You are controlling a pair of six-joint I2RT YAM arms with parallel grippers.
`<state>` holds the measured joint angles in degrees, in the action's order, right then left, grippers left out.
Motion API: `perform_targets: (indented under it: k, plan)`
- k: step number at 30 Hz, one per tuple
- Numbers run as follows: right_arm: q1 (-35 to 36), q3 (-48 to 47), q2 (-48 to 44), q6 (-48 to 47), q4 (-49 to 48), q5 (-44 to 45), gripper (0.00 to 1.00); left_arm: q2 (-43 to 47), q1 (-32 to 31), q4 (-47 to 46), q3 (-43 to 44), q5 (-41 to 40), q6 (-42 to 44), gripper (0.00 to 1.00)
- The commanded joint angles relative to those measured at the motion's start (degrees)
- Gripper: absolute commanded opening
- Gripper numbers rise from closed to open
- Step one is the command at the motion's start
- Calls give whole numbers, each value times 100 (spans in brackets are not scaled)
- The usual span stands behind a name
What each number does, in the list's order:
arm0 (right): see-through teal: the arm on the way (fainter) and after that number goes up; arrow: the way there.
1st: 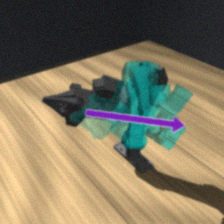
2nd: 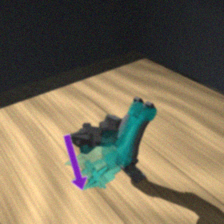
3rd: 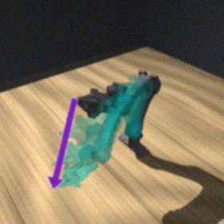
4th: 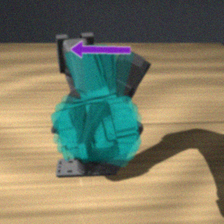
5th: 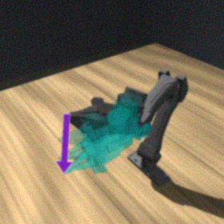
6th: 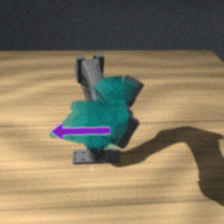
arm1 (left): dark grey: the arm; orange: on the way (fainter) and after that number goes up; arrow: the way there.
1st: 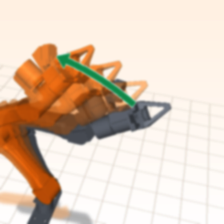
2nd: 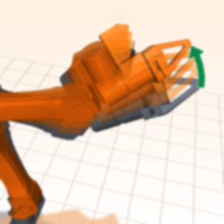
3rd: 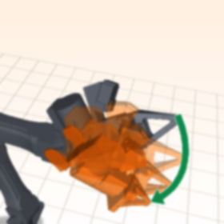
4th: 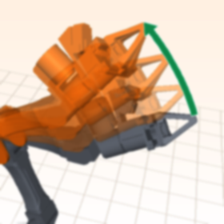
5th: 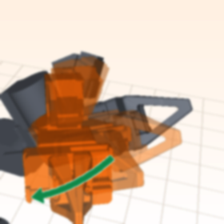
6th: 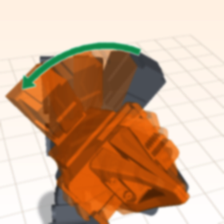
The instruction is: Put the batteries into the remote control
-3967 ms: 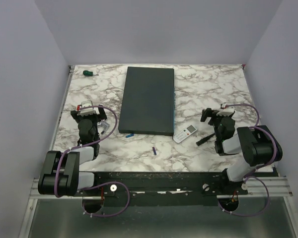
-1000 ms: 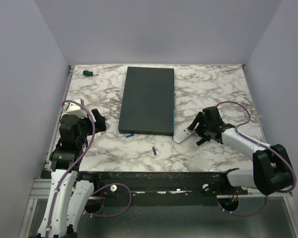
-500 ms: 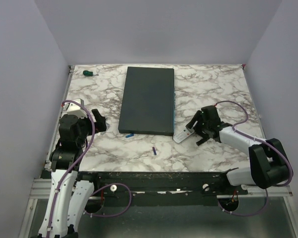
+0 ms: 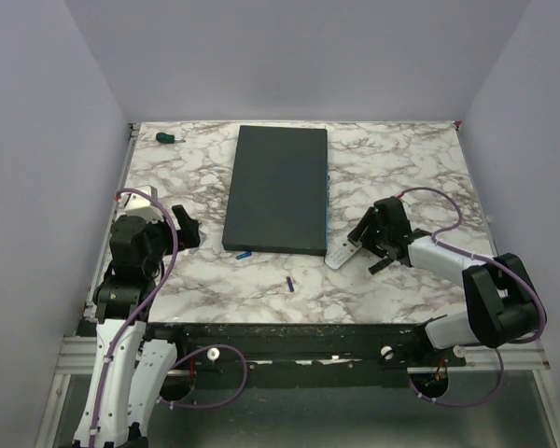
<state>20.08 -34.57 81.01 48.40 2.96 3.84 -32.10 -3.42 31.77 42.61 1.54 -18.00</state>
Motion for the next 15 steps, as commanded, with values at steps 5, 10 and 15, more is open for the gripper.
perform_targets:
  k: [5, 10, 15]
  plan:
    - [183, -52, 685, -166, 390, 204, 61, 22, 77, -145, -86, 271, -2, 98]
    - [293, -9, 979, -100, 229, 231, 56, 27, 87, -145, -86, 320, -11, 98]
    - [354, -1, 1110, -103, 161, 257, 50, 37, 94, -148, -86, 338, -11, 98]
